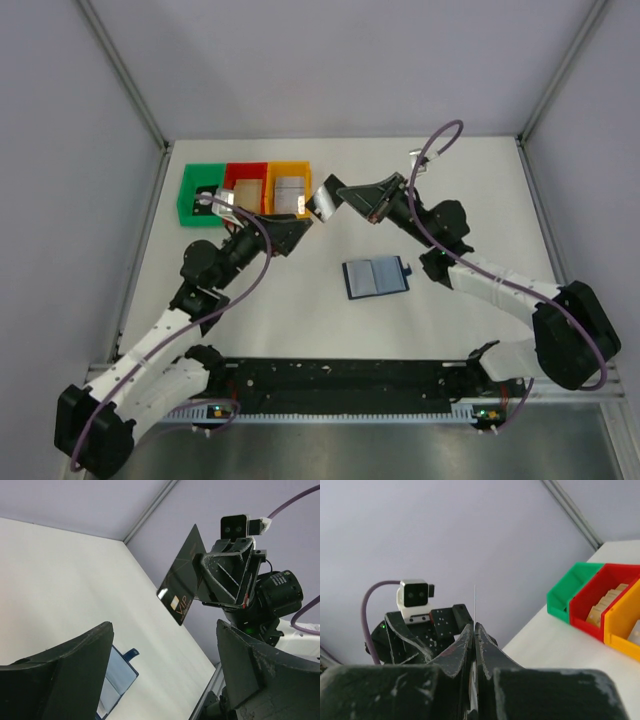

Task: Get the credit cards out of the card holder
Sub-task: Place the credit card in the storage box.

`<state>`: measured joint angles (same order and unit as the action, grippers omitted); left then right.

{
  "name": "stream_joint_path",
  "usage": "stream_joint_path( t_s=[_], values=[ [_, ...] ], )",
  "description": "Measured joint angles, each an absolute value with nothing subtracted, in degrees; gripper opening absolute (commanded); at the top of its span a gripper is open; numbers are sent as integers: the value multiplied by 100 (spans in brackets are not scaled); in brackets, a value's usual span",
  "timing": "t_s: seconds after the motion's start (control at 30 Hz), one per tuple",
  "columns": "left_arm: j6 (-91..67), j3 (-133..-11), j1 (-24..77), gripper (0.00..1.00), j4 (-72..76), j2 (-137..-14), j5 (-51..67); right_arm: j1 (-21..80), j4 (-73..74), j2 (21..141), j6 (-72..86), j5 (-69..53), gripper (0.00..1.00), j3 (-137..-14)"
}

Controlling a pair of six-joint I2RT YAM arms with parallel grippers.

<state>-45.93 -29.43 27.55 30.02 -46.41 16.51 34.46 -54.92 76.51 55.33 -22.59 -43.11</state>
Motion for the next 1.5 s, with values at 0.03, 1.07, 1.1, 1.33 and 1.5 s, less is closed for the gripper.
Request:
stream_joint_path(
  t_s=[0.03, 1.07, 1.1, 1.33, 1.5],
  values=[
    [-4622, -2941, 2783, 86, 3004, -4639, 1579, 3454, -5544, 7636, 5570, -2156, 0, -4311],
    [-4987, -3920, 2709, 27, 3675, -5883, 2040, 3551, -6029, 7620, 5924, -1959, 0, -4309],
    [-4974, -3924, 2696, 24, 3675, -5889, 2095, 3551, -6040, 7620, 5924, -1962, 0, -4309],
    [-4904, -4023, 2381, 13, 3642, -5940, 2589, 3553, -5946, 7625, 5833, -2071, 49, -4309],
    [-4633, -4375, 1584, 0, 3138, -6193, 3181, 3529, -5395, 7609, 5443, -2169, 82, -4305]
  ],
)
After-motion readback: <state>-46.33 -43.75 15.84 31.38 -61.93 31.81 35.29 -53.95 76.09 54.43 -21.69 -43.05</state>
